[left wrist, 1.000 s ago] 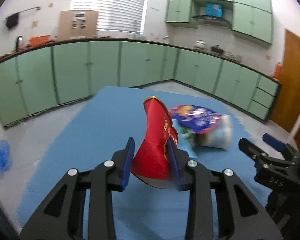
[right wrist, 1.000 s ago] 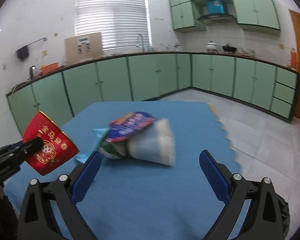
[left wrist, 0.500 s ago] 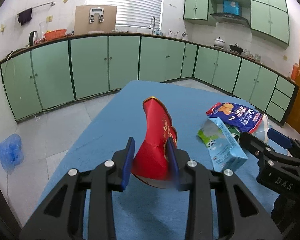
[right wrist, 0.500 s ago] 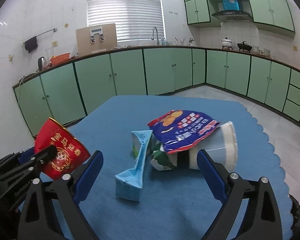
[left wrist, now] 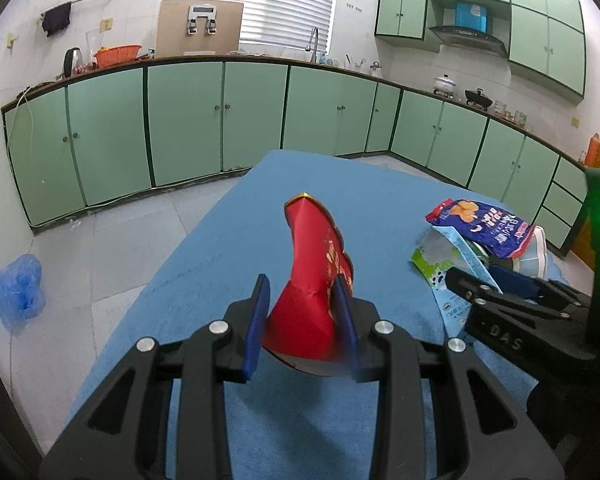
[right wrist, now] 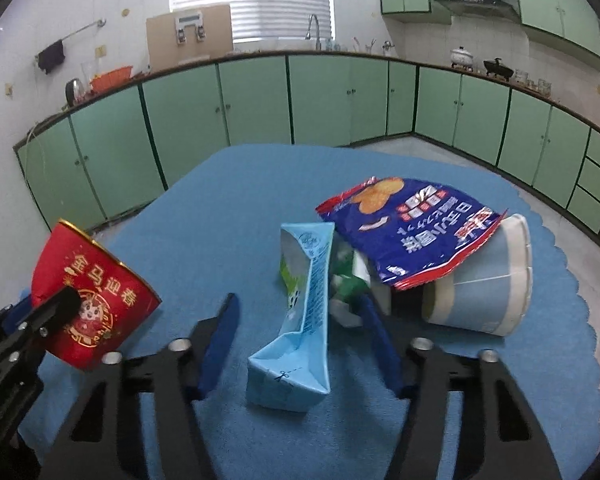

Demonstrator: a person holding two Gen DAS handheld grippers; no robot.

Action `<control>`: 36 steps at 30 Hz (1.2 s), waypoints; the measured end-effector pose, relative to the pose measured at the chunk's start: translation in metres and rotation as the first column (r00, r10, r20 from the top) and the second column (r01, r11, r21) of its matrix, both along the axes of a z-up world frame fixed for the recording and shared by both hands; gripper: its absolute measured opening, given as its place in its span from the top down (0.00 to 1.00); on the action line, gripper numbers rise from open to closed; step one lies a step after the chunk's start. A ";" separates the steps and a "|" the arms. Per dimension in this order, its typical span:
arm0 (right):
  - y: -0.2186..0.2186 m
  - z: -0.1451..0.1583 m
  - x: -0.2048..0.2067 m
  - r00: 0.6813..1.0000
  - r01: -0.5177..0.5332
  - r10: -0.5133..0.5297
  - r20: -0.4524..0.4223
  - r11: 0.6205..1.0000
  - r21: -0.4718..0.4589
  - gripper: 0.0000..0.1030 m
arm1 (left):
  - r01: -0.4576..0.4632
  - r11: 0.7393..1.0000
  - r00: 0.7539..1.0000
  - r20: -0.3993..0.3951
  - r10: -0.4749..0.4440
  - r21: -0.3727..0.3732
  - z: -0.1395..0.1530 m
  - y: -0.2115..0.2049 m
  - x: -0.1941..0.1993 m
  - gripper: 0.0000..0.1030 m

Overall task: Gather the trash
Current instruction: 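Grasp the light-blue milk carton with the right tool while the left tool holds the red packet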

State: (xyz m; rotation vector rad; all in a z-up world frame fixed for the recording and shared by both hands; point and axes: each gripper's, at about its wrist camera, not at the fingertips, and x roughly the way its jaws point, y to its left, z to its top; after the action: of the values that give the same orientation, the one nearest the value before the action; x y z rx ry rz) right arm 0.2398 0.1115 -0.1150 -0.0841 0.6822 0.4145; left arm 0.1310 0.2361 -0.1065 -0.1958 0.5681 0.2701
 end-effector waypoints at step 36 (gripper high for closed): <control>-0.055 -0.021 -0.016 0.983 -0.126 0.127 -0.133 0.992 0.010 0.80 | 0.111 0.994 0.994 -0.020 -0.111 0.018 0.008 -0.056 0.000 0.71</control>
State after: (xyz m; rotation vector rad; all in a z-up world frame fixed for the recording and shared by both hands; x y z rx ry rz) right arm 0.2234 0.0562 -0.1359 -0.0991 0.8109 0.5466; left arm 0.1311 0.1799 -0.0983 -0.1429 0.5927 0.1698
